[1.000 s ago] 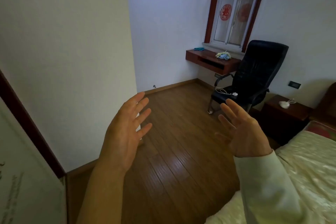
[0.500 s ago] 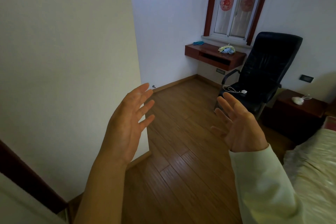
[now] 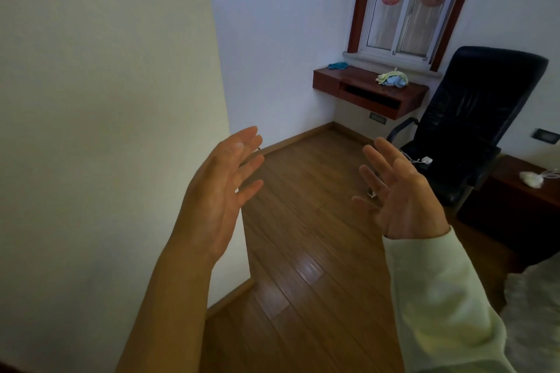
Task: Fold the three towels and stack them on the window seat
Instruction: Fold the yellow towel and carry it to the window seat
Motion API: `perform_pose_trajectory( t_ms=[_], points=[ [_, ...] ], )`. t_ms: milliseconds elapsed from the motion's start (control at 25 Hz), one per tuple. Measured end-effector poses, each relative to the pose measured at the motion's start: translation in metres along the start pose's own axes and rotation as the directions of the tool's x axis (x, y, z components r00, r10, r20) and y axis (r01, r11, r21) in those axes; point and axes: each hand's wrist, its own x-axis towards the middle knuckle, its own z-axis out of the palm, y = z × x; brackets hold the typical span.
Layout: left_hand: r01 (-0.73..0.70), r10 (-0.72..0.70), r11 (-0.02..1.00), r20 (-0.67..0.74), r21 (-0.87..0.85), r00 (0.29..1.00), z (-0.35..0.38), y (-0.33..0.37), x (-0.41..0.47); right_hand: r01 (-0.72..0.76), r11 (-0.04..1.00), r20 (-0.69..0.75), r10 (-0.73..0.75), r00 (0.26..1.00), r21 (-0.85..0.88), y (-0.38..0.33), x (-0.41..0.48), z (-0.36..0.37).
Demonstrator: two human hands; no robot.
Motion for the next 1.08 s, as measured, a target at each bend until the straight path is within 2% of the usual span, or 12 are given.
perform_pose_trajectory(
  t_ms=[440, 880, 1080],
  points=[
    [-0.013, 0.015, 1.000, 0.074, -0.024, 0.997, 0.029, -0.050, 0.269, 0.075, 0.995, 0.008, -0.074, 0.997, -0.059, 0.014, 0.253, -0.021],
    [-0.018, 0.023, 0.999, 0.215, -0.027, 0.976, 0.078, -0.117, 0.587, 0.103, 0.992, -0.094, -0.109, 0.990, -0.067, 0.040, 0.530, -0.059],
    [-0.012, 0.018, 1.000, 0.266, -0.023, 0.964, 0.115, -0.144, 0.701, 0.142, 0.988, -0.121, -0.149, 0.981, -0.065, 0.044, 0.639, -0.097]
  ],
)
